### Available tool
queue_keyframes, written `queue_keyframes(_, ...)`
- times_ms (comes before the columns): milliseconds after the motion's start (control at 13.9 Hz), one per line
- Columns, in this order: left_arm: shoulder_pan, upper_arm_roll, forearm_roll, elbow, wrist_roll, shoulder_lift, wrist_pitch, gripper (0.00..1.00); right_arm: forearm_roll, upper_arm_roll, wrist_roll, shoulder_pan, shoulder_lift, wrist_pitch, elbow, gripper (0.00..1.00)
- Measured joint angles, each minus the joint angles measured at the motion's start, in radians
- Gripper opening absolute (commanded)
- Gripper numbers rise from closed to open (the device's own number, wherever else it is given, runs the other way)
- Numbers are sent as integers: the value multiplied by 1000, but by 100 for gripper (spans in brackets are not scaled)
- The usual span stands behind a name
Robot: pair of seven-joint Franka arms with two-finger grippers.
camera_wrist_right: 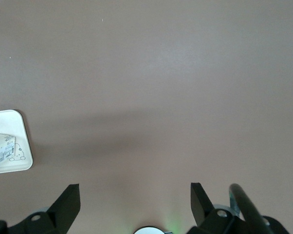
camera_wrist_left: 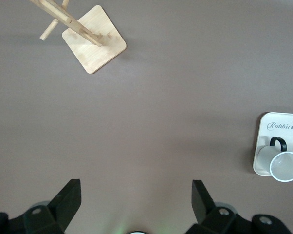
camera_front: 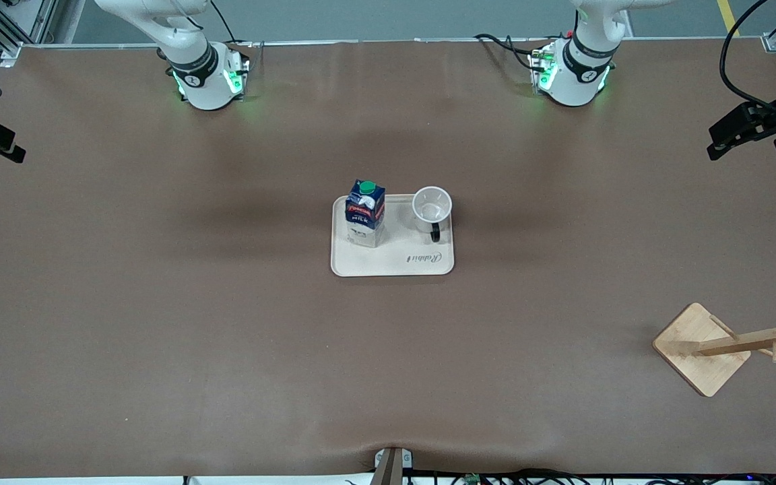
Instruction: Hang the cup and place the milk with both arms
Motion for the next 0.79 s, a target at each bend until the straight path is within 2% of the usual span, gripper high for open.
queue_keyframes(789, 1, 1, 0, 1, 0, 1, -8, 100, 0, -1, 0, 0, 1, 0, 0, 100)
